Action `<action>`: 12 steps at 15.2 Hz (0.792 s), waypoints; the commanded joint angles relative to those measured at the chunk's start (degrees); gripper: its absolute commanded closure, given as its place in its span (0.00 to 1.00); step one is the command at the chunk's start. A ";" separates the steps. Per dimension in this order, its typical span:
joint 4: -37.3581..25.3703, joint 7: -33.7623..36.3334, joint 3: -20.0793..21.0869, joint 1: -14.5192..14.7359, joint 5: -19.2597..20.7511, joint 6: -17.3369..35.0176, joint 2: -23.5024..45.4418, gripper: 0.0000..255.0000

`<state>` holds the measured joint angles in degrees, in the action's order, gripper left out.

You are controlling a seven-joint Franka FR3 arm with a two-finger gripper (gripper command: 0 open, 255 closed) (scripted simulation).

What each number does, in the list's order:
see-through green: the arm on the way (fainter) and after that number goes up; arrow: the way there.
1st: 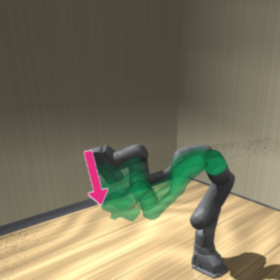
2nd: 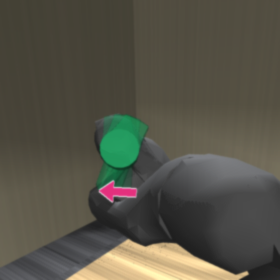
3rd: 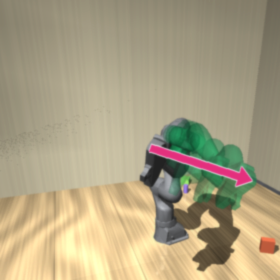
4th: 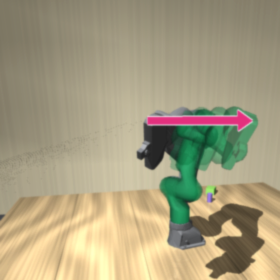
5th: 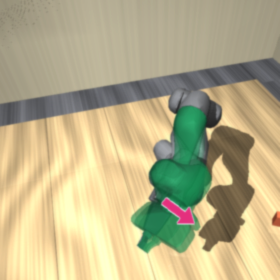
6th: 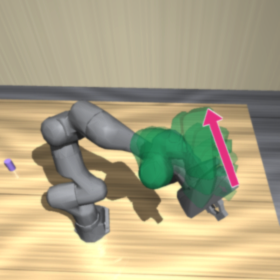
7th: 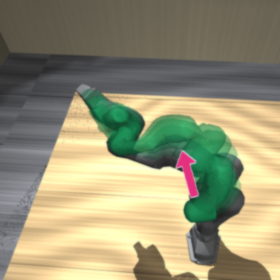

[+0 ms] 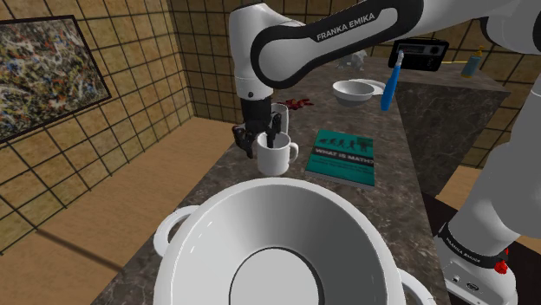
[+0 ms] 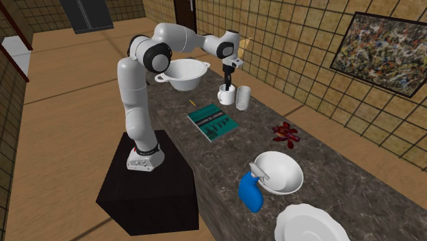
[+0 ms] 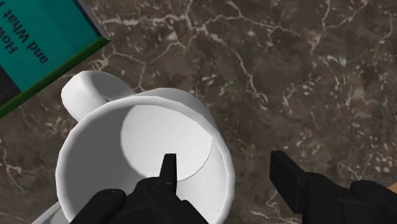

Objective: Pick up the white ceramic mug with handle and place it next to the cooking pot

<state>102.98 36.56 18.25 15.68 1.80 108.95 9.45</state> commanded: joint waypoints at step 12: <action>-6.63 -0.17 0.06 0.01 -0.23 -7.16 -0.56 0.00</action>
<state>96.45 36.37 18.30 15.68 1.56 101.90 8.88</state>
